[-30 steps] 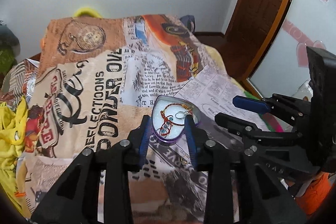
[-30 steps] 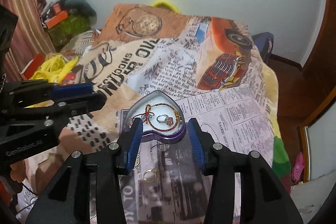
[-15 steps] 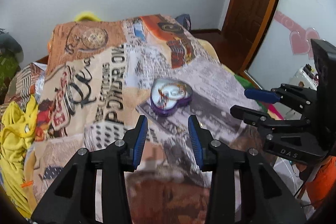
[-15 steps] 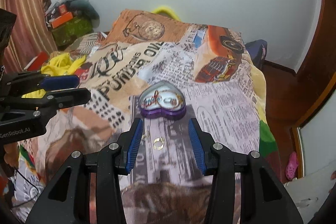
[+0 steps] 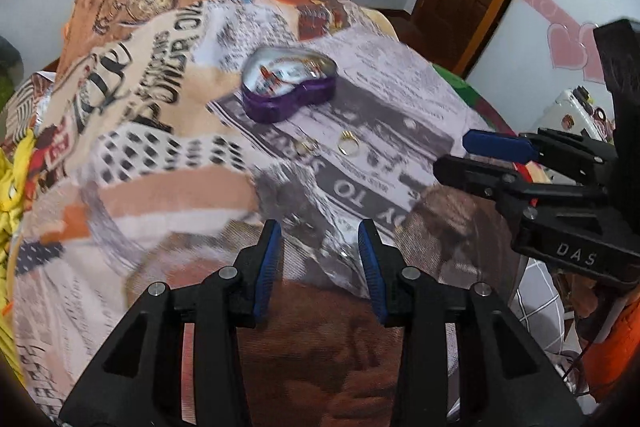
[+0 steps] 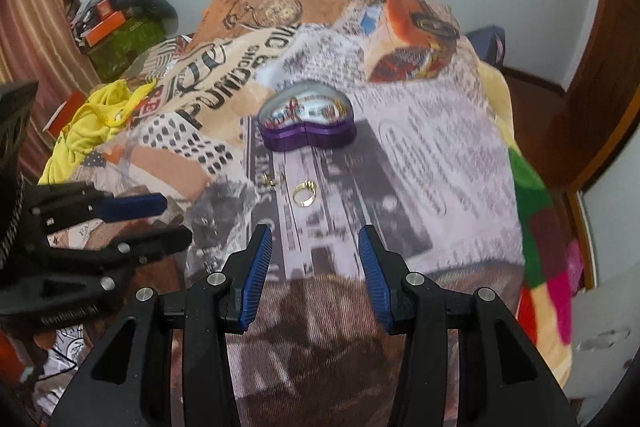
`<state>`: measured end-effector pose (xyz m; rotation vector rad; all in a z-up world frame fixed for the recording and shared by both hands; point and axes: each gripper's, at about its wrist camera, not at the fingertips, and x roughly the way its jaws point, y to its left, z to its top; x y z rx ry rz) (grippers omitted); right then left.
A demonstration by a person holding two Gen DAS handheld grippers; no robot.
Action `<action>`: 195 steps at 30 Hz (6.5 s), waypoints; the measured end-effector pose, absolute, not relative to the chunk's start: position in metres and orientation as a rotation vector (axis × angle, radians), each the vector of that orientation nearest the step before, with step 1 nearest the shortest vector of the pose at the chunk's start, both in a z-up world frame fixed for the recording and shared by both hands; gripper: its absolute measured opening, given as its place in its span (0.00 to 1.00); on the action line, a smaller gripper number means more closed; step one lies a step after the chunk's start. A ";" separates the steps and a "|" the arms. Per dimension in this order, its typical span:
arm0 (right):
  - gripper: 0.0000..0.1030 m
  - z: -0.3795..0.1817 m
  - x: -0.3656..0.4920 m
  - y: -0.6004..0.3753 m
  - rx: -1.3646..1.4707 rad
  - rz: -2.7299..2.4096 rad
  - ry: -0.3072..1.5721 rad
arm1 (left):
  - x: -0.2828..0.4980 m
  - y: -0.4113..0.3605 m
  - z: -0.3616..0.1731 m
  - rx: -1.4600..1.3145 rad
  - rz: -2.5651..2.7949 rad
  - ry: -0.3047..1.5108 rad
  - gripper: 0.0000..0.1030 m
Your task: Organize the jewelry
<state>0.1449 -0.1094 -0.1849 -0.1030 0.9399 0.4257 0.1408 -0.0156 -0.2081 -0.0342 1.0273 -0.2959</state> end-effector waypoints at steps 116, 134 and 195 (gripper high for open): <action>0.17 -0.173 0.258 -0.066 -0.147 0.472 0.807 | 0.284 0.009 -0.167 -0.072 -0.269 0.846 0.08; 0.18 -0.201 0.280 -0.053 -0.166 0.562 0.913 | 0.303 0.010 -0.193 -0.086 -0.297 0.915 0.08; 0.32 -0.219 0.201 -0.111 -0.131 0.461 0.996 | 0.240 -0.020 -0.249 -0.058 -0.313 1.083 0.13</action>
